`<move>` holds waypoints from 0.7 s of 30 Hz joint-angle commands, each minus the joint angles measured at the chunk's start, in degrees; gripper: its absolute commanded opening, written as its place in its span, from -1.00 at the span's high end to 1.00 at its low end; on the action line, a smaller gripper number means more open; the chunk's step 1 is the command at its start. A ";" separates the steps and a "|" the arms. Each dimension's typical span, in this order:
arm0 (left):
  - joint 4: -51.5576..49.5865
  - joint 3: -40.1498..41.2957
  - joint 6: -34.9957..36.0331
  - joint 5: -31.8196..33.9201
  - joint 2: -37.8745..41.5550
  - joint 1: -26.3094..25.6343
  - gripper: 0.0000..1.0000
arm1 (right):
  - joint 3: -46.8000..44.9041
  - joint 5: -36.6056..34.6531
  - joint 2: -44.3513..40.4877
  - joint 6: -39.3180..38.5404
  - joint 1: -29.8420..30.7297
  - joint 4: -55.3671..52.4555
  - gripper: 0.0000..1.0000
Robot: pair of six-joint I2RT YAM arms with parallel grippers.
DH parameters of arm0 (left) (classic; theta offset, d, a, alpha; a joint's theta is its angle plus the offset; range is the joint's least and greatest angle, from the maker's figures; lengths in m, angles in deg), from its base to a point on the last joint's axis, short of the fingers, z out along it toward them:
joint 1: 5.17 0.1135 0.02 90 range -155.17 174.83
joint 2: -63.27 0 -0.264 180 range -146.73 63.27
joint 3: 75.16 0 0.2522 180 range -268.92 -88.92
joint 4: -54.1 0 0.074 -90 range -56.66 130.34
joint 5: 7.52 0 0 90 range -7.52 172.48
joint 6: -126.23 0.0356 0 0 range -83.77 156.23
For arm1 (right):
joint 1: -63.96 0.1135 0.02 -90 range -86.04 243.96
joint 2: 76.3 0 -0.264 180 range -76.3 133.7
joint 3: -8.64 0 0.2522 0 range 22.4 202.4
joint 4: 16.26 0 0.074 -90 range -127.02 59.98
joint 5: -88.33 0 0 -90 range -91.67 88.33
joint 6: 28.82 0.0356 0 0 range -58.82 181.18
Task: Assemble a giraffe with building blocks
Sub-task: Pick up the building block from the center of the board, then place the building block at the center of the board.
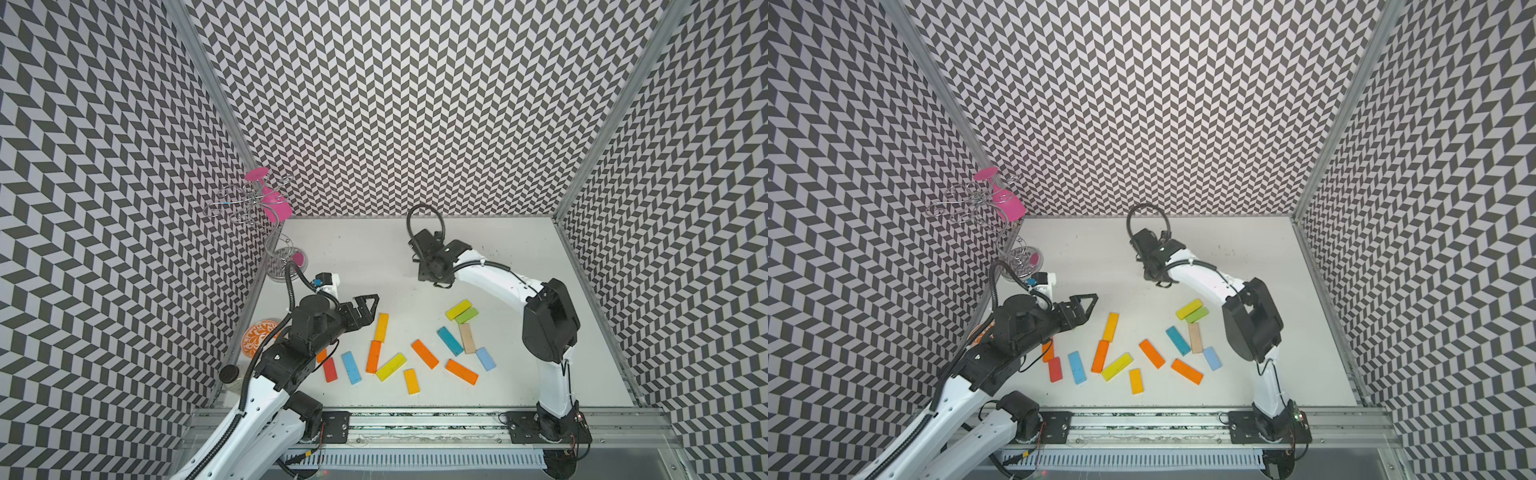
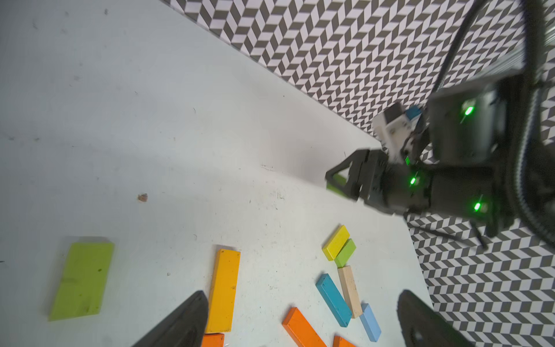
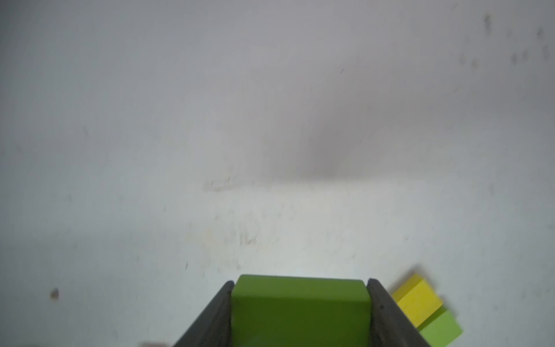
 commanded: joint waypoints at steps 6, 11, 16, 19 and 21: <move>12.20 -2.92 2.18 -3.62 -15.54 -4.05 -0.95 | 16.21 6.24 13.76 -13.04 -10.39 0.75 -0.07; 13.59 -4.88 3.10 -5.01 -21.02 -5.33 -0.95 | 24.02 9.33 21.21 -16.05 -11.39 -1.07 -0.09; 13.66 -4.82 3.93 -4.24 -21.69 -5.43 -0.95 | 23.86 8.58 24.25 -18.54 -11.39 -1.04 -0.12; 13.88 -4.54 3.95 -4.16 -21.74 -5.43 -0.96 | 23.69 8.61 25.28 -18.95 -11.39 -1.35 -0.13; 14.05 -4.42 4.00 -4.18 -22.02 -5.43 -0.96 | 23.60 7.88 25.83 -18.85 -11.45 -1.27 -0.13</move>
